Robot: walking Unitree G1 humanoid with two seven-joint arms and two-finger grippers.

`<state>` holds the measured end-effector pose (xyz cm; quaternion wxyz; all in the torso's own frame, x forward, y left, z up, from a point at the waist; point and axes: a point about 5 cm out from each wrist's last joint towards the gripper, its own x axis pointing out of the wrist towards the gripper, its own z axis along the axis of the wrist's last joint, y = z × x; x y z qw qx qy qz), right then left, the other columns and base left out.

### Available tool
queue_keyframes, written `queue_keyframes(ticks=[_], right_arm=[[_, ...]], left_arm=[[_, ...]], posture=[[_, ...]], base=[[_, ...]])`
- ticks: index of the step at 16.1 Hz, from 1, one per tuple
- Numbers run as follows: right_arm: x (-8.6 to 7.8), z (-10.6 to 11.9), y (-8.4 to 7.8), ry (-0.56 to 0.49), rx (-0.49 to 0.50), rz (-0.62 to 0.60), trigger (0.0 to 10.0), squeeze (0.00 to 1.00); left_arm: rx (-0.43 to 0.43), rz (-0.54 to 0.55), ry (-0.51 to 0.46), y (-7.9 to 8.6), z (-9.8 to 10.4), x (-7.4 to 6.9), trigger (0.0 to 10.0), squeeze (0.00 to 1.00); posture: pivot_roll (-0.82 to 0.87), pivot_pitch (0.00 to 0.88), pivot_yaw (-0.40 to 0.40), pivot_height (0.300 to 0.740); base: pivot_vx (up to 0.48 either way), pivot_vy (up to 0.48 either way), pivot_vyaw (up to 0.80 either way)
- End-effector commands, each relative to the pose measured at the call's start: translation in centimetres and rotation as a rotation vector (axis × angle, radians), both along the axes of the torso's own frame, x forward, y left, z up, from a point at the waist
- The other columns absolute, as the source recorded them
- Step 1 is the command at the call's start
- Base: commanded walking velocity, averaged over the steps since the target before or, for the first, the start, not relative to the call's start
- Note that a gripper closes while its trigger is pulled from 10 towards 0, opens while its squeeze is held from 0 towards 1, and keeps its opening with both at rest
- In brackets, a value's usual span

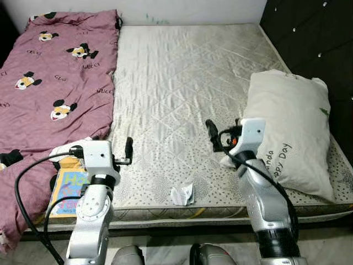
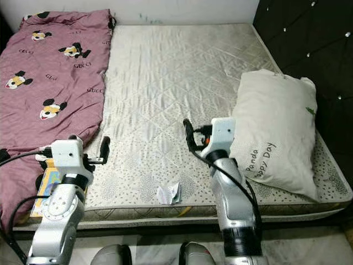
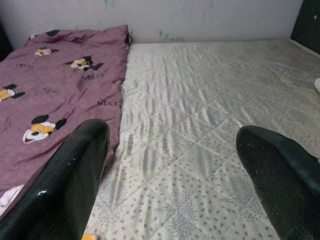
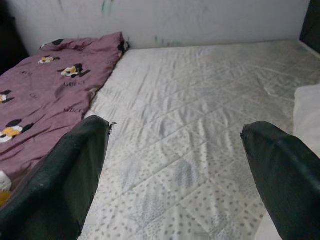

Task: Clean up the room

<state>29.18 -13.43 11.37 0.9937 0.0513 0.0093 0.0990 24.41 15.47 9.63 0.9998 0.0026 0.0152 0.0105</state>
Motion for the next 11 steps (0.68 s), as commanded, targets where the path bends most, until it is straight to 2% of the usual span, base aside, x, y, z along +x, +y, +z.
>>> queue_keyframes(ticks=[1, 11], right_arm=[[-0.39, -0.12, 0.27, 0.006, -0.001, 0.025, 10.0, 0.00], [-1.13, -0.48, 0.05, 0.033, -0.013, 0.050, 10.0, 0.00]], left_arm=[[0.009, 0.006, 0.006, 0.03, -0.10, -0.27, 10.0, 0.00], [0.006, 0.025, 0.025, 0.22, -0.30, -0.70, 10.0, 0.00]], posture=[[0.01, 0.087, 0.009, 0.740], [0.00, 0.129, -0.008, 0.735]], base=[[0.000, 0.000, 0.00], [0.000, 0.000, 0.00]])
